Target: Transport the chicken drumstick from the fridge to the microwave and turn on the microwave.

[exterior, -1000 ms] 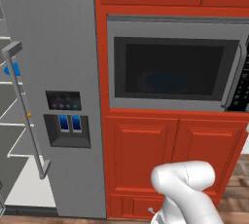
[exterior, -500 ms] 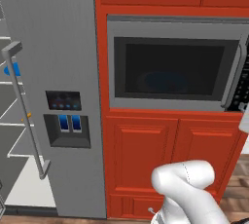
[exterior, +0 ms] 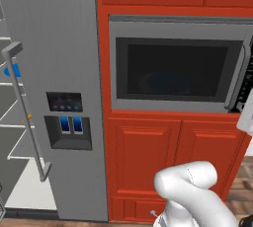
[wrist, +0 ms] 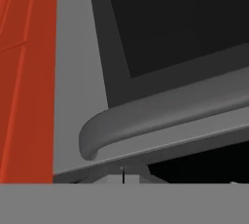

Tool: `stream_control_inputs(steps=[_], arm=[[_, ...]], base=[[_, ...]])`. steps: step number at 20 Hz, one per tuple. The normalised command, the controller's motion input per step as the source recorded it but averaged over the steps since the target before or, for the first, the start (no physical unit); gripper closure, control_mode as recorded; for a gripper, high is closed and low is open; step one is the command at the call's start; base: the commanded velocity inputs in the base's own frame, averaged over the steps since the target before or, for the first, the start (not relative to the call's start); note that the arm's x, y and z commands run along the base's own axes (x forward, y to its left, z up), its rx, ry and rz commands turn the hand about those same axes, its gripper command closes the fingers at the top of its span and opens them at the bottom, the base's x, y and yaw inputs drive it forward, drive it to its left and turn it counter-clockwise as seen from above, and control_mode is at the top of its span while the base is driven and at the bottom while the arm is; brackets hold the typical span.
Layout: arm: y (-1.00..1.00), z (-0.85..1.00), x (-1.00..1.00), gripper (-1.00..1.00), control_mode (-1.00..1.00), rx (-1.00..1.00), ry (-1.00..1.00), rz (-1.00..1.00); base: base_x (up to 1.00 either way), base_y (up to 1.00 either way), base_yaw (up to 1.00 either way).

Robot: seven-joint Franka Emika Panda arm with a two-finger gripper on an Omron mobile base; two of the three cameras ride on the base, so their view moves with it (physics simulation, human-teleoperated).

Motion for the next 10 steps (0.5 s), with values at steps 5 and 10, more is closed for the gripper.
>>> stream_control_inputs(steps=[5,10], arm=[[-0.36,-0.13,0.05,1.0,-1.0,0.0,0.0,0.0],[-0.29,-0.08,0.05,1.0,-1.0,0.0,0.0,0.0]], base=[[0.0,0.0,0.0],[0.0,0.0,0.0]])
